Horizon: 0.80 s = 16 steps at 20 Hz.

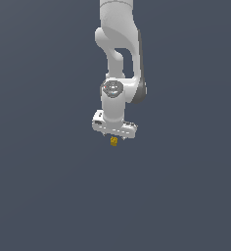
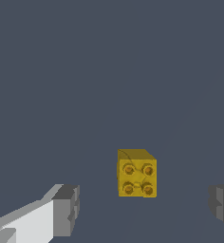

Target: Pick up the object and move it to a goal position.

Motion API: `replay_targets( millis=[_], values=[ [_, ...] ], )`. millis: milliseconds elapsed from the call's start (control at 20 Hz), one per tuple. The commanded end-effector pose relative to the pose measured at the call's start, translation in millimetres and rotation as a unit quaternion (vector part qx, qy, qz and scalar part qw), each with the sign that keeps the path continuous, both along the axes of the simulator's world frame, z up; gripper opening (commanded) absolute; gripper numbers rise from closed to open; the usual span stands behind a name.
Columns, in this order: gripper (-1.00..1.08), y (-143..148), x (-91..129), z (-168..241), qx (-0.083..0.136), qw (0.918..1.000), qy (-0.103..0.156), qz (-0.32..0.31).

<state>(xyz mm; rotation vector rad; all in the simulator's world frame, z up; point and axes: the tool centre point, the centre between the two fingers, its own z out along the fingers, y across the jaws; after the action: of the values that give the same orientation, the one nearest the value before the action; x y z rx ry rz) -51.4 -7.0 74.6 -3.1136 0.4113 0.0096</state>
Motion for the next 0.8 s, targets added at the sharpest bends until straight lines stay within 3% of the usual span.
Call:
replay_targets(
  millis=[0,350,750],
  values=[
    [1.00,-2,-2,-2,-0.001,1.0000,-0.003,-0.006],
    [1.00,-2,-2,-7,-0.001,1.0000,-0.002,-0.006],
    [1.00,-2,-3,-42,-0.001,1.0000,-0.003,-0.007]
  ],
)
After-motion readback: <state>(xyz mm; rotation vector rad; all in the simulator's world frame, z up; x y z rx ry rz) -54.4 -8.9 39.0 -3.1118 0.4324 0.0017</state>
